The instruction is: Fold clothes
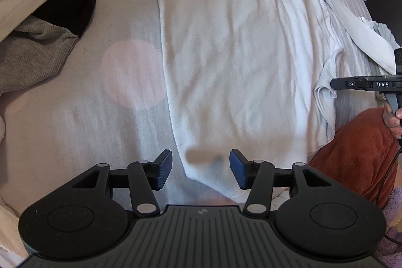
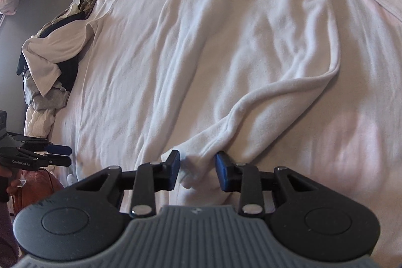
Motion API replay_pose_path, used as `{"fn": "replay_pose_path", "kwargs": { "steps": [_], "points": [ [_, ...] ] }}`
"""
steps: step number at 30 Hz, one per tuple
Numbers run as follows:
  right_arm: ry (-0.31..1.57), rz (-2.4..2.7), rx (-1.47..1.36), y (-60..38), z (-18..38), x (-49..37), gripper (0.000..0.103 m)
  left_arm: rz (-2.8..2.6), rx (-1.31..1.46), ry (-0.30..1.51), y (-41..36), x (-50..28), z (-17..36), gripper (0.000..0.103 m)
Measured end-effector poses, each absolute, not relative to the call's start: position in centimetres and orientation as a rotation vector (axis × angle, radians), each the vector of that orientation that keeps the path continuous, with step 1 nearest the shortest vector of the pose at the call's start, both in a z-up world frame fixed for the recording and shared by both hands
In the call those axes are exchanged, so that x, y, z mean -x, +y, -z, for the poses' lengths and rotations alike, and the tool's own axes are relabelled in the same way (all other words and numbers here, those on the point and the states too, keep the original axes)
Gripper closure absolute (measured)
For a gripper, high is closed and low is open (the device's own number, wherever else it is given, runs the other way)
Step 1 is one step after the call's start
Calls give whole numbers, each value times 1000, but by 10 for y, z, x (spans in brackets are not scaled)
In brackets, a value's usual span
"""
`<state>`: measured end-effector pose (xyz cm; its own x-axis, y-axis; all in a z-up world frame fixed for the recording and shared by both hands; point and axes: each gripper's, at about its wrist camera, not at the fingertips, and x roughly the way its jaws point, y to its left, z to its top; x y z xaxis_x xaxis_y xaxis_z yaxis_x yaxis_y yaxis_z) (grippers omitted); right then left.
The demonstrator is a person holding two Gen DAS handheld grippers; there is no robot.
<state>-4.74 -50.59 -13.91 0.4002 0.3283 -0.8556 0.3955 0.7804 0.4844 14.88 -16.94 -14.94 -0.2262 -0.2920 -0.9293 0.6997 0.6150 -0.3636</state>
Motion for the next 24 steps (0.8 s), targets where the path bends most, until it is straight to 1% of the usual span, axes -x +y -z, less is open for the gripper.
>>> {"fn": "replay_pose_path", "kwargs": {
  "steps": [1, 3, 4, 5, 6, 10, 14, 17, 20, 24],
  "points": [
    [1185, 45, -718, -505, 140, 48, 72, 956, -359, 1561, -170, -148, 152, 55],
    [1178, 40, -721, -503, 140, 50, 80, 950, -413, 1601, -179, -143, 162, 54],
    [1170, 42, -729, -504, 140, 52, 82, 947, -440, 1620, -183, -141, 167, 54],
    [1162, 45, -738, -506, 139, 54, 89, 940, -482, 1629, -187, -138, 172, 54],
    [1151, 50, -739, -508, 134, 57, 93, 937, -518, 1634, -194, -134, 176, 54],
    [1112, 76, -729, -519, 114, 73, 95, 992, -533, 1607, -216, -125, 176, 54],
    [1124, 123, -680, -533, 100, 93, 95, 1151, -372, 1571, -227, -119, 160, 54],
    [1137, 152, -670, -541, 103, 103, 95, 1220, -270, 1548, -231, -117, 153, 53],
    [1134, 152, -687, -542, 108, 105, 95, 1216, -260, 1527, -235, -115, 149, 53],
    [1138, 137, -688, -539, 115, 102, 94, 1224, -264, 1542, -233, -112, 154, 53]
  ]
}}
